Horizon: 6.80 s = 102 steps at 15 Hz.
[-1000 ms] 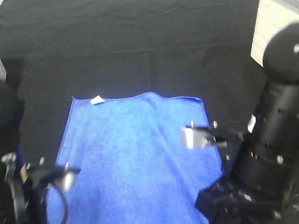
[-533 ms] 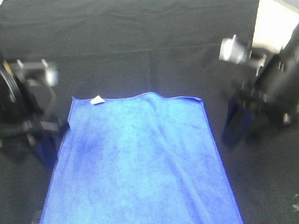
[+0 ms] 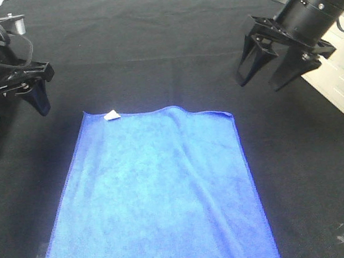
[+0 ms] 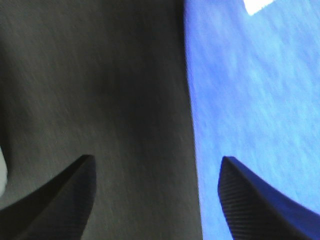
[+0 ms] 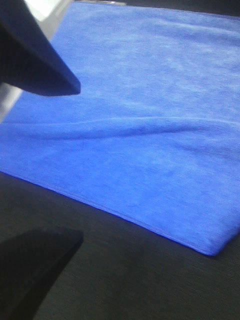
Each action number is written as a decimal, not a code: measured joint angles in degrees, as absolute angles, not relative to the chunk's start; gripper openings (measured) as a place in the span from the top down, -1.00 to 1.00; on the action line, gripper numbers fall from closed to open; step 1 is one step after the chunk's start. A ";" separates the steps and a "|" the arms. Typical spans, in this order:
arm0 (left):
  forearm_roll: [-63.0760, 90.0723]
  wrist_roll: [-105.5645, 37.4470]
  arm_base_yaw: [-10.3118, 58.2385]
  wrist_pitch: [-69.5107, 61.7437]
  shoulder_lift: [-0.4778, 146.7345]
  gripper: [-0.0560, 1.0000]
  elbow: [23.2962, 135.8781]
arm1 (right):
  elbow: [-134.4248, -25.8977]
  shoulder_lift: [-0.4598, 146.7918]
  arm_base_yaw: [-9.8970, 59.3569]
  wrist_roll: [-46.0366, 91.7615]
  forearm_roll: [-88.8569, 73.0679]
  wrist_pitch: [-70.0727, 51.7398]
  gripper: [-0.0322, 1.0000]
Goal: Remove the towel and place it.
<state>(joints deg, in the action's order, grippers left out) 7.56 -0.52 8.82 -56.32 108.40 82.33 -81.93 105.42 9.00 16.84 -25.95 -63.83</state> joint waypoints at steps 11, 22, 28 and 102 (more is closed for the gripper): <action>9.85 -7.45 7.33 -53.00 120.21 -0.32 92.53 | -87.83 117.91 2.35 21.83 -30.60 -61.36 -0.44; 31.74 -25.73 0.57 -57.58 135.39 -0.32 102.44 | -98.84 132.87 2.35 21.89 -28.82 -65.15 -0.44; 32.95 -26.24 0.57 -56.49 137.17 -0.32 103.13 | -99.12 135.50 2.35 21.83 -28.65 -63.66 -0.44; 17.82 -32.72 11.06 -19.60 139.17 0.87 116.71 | -119.29 140.66 14.38 26.36 -6.19 -21.54 0.94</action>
<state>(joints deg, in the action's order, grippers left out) 17.82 -32.72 11.06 -19.60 139.17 116.71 -119.29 140.66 14.38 26.36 -6.19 -21.54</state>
